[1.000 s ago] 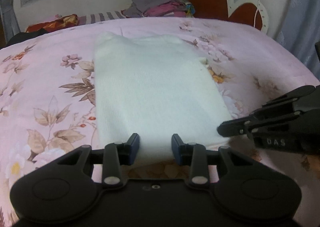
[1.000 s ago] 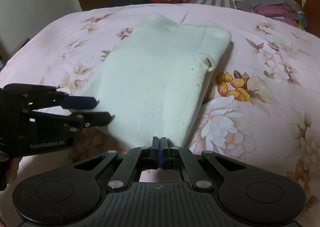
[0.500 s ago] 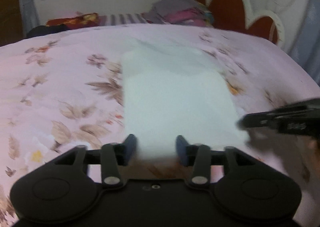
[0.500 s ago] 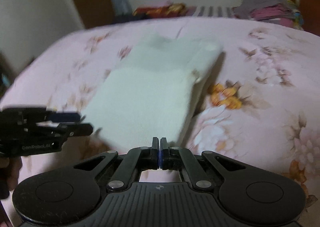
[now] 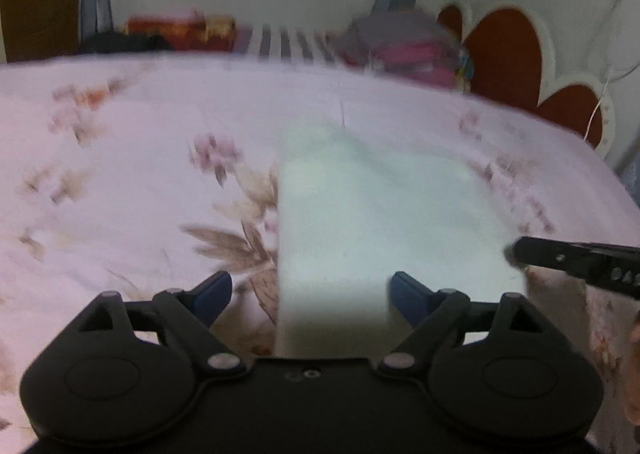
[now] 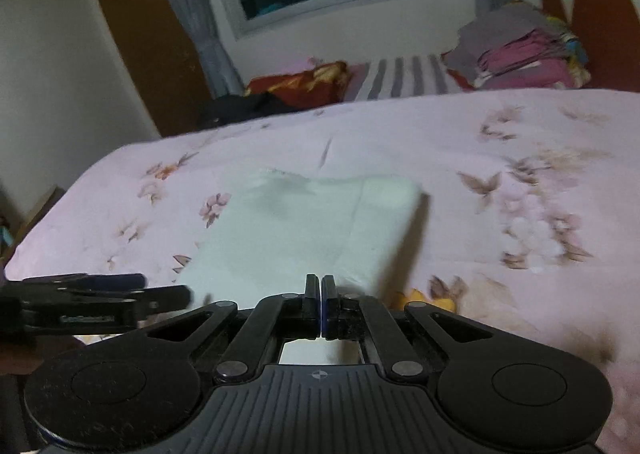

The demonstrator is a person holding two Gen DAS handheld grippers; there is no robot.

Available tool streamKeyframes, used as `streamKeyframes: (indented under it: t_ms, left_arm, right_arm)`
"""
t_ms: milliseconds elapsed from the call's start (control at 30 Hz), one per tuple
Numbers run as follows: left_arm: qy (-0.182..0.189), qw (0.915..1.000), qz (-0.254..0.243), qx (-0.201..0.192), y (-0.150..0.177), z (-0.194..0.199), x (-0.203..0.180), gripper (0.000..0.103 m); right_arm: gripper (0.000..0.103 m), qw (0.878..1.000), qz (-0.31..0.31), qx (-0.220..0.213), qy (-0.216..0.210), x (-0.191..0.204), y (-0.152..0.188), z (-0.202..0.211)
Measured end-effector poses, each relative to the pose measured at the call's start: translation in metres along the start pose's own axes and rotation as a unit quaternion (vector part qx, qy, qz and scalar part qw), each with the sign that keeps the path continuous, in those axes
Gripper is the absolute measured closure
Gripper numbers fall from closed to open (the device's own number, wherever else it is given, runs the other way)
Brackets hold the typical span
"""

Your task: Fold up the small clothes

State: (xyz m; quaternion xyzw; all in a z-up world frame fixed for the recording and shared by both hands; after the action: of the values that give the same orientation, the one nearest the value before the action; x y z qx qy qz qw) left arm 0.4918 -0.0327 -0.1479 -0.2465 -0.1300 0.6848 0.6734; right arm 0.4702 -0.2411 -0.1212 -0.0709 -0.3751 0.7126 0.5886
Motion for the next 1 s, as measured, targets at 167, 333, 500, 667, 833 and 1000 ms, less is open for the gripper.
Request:
streamKeyframes:
  t_ms: [167,333,500,667,833,1000]
  left_arm:
    - [-0.017,0.9994,-0.024,0.019,0.01,-0.011,0.0,0.015]
    - [0.006,0.9999,-0.01,-0.01,0.012,0.003,0.009,0.021]
    - [0.029,0.9974,0.054,-0.038,0.002,0.007,0.032,0.013]
    - [0.111,0.9883,0.104,-0.002,-0.008,-0.008,0.049,0.018]
    - [0.152,0.9795,0.131,0.023,-0.014,-0.023,0.057,0.026]
    - [0.167,0.9771,0.126,0.037,-0.02,-0.031,0.055,0.034]
  right_arm:
    - [0.103,0.999,-0.013,0.042,0.026,-0.014,-0.001,-0.021]
    - [0.034,0.997,-0.081,0.014,-0.006,-0.036,0.0,0.003]
    - [0.001,0.989,-0.14,-0.013,-0.038,-0.06,-0.003,0.01]
    - [0.012,0.967,-0.222,0.038,-0.122,-0.085,0.0,-0.01]
    - [0.033,0.941,-0.281,0.071,-0.175,-0.104,0.009,-0.032]
    - [0.033,0.933,-0.287,0.074,-0.205,-0.113,0.006,-0.039]
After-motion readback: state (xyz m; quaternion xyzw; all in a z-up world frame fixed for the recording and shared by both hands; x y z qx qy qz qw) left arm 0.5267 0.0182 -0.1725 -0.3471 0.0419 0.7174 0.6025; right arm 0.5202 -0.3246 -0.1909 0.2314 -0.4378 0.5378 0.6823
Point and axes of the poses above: each gripper's, at about its wrist camera, not at the fingertips, and z roughly against the way its jaws point, x to its left, y to its underside, the point moved 2 cm from there along -z, roughly the way its jaws point, and after that the axes turned 8 degrees about x, right-handed, at the moved point
